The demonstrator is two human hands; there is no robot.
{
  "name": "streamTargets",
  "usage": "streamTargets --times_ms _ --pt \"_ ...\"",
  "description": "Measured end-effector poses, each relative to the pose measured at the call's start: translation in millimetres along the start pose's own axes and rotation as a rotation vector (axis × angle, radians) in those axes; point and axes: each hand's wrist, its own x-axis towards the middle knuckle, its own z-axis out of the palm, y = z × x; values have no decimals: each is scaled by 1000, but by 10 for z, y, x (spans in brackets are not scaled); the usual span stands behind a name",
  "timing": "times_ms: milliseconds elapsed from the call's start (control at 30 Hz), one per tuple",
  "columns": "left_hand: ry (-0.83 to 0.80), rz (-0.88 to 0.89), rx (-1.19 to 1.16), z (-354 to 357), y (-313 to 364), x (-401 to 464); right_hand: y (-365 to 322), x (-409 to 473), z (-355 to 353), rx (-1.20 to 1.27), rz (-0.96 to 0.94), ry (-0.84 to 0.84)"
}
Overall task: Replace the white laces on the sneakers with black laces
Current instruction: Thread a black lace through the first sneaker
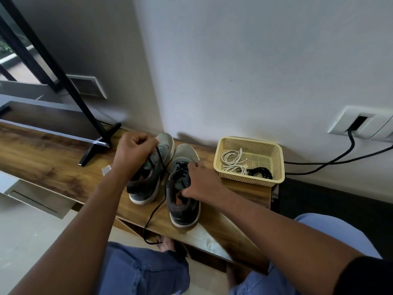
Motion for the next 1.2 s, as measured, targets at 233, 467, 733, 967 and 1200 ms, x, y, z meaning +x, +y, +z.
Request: streamTargets --times_ms 233,467,733,967,1200 --pt "-577 76 60 87 138 -100 4 34 -145 44 -38 -29" --pt "-672 -269 208 97 116 -131 -93 57 -352 198 -196 8" --pt "-552 -429 552 106 -164 -72 -15 79 -302 205 -150 18" --pt "-565 -495 517 194 -198 -53 9 81 -188 96 -164 17" --pt "-435 -617 301 167 -195 -6 33 74 -203 136 -161 16"
